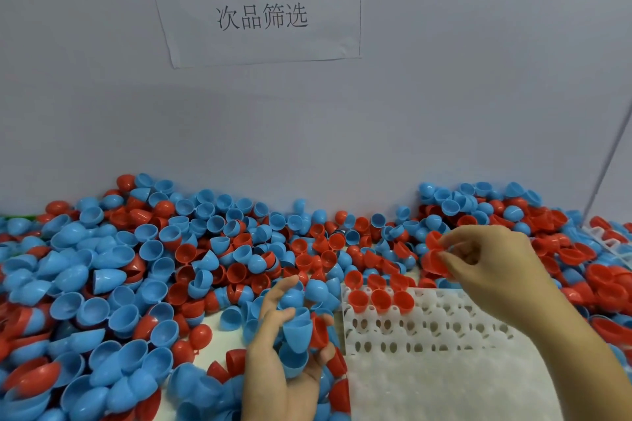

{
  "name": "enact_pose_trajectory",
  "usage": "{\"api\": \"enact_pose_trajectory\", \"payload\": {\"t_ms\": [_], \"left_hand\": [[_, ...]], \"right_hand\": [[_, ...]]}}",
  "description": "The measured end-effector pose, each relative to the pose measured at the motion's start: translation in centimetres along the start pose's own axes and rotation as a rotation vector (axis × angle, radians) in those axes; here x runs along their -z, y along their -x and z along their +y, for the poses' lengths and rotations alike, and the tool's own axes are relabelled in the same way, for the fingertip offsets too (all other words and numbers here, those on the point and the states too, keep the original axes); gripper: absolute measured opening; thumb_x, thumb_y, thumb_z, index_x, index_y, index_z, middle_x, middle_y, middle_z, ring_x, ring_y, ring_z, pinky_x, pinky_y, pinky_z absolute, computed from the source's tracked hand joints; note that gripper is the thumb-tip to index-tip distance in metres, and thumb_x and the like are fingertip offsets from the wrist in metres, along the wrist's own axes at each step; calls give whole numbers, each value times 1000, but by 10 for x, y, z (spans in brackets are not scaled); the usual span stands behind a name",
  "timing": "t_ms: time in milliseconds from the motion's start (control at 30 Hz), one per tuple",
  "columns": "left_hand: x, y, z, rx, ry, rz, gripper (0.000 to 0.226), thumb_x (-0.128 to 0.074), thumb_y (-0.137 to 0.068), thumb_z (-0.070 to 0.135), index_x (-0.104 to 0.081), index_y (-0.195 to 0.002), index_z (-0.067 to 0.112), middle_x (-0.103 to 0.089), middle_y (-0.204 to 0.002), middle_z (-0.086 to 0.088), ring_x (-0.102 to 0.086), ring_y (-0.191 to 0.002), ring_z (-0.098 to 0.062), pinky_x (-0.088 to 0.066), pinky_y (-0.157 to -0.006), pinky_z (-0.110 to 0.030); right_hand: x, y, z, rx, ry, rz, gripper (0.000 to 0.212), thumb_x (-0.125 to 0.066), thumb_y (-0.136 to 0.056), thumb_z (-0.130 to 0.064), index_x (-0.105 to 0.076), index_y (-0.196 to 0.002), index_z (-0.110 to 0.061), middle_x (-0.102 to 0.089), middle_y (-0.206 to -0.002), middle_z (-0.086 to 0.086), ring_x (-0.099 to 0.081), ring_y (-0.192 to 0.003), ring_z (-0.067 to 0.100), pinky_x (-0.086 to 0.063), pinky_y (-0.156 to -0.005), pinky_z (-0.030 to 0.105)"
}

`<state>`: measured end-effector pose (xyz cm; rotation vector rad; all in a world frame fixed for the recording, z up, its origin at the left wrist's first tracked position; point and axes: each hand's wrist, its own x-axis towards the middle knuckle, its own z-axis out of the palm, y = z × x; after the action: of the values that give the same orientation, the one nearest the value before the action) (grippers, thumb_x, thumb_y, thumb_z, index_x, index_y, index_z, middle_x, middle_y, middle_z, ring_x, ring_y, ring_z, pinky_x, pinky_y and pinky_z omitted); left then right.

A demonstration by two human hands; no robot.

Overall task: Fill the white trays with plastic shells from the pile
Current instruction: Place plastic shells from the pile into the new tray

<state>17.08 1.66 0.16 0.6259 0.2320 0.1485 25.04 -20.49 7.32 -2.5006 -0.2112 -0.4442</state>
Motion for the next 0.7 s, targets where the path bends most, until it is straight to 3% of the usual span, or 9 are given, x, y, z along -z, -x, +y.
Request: {"api": "enact_pose_trajectory", "payload": {"t_ms": [200, 300, 533, 700], "left_hand": [[-1, 1, 0, -2, 3, -4, 32, -57, -70, 13, -78, -92, 22, -72, -81, -18, -65, -59, -25, -42, -35, -27], [-1, 1, 0, 2, 1, 3, 32, -57, -71, 13, -78, -93, 22, -72, -79, -18, -65, -57, -24, -42, -35, -28], [0, 1, -1, 4, -9, 23, 35, -59, -69, 14, -78, -95, 25, -75, -82, -17, -68, -60, -25, -44, -36, -28], [0, -1, -1, 17, -25, 9, 40, -58, -68, 12, -78, -100, 24, -74, -84, -17, -67, -59, -25, -44, -36, -28]], "right_hand": [[-27, -19, 25, -60, 299, -301, 12, -68, -90, -15, -77, -87, -23, -73, -81, -6, -68, -69, 8, -60, -66, 26], [-53, -16, 32, -74, 419, -370, 19, -62, -91, -10, -76, -94, -23, -71, -90, -3, -67, -77, 14, -61, -74, 32], [-50, -12, 29, -69, 367, -376, 19, -59, -95, -16, -75, -100, -23, -72, -93, -5, -67, -79, 10, -59, -77, 30], [-31, -3, 4, 14, 218, -304, 33, -53, -101, -22, -61, -132, -28, -69, -117, -9, -65, -79, -1, -55, -73, 19]]}}
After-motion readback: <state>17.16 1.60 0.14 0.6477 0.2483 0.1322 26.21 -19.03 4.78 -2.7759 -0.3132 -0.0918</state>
